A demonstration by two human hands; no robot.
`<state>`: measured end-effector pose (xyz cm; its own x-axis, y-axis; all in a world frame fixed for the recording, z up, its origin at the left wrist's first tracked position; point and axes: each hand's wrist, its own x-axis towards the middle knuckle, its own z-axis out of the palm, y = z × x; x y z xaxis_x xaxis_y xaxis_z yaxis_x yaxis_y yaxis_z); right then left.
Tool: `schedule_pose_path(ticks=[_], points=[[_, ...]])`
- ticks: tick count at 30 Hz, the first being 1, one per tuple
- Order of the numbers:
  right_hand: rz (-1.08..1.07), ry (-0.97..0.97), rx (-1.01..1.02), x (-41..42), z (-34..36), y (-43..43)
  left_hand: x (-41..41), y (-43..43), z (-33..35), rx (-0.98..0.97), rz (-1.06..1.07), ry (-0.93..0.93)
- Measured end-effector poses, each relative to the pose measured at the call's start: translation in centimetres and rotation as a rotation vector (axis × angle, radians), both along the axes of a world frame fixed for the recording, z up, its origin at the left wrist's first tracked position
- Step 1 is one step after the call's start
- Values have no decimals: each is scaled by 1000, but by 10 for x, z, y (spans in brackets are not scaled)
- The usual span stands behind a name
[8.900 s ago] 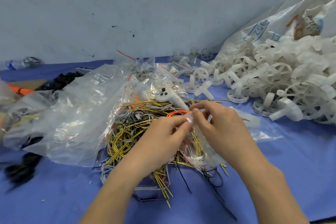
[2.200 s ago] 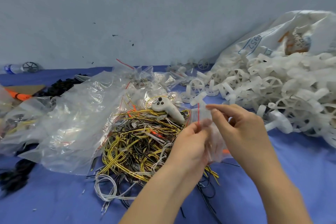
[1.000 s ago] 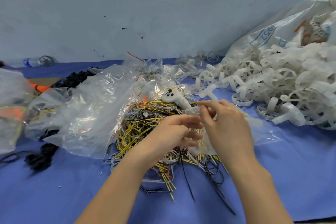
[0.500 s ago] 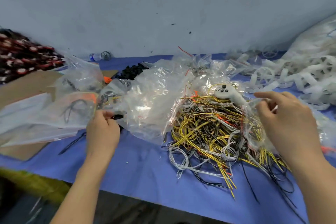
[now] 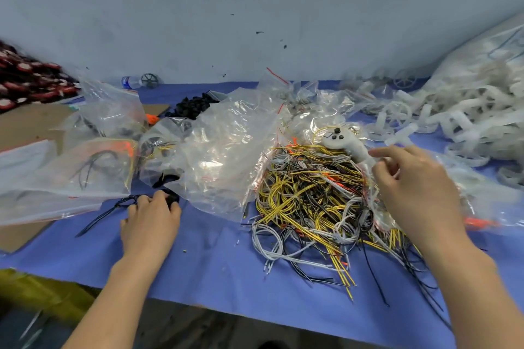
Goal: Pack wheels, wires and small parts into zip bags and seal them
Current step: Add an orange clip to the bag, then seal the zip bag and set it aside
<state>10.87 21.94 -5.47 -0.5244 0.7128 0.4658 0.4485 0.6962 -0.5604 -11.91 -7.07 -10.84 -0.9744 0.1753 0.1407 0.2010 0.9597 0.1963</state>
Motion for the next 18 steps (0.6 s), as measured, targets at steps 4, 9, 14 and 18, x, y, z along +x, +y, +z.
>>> schedule_pose_path(ticks=[4, 9, 14, 18], points=[[16, 3, -26, 3, -2, 0, 9, 4, 15, 27, 38, 24], [27, 15, -38, 6, -2, 1, 22, 4, 48, 208, 69, 298], [32, 31, -41, 8, -1, 3, 81, 73, 72, 824, -370, 128], [38, 68, -50, 9, -2, 4, 128, 138, 50, 794, -688, -283]])
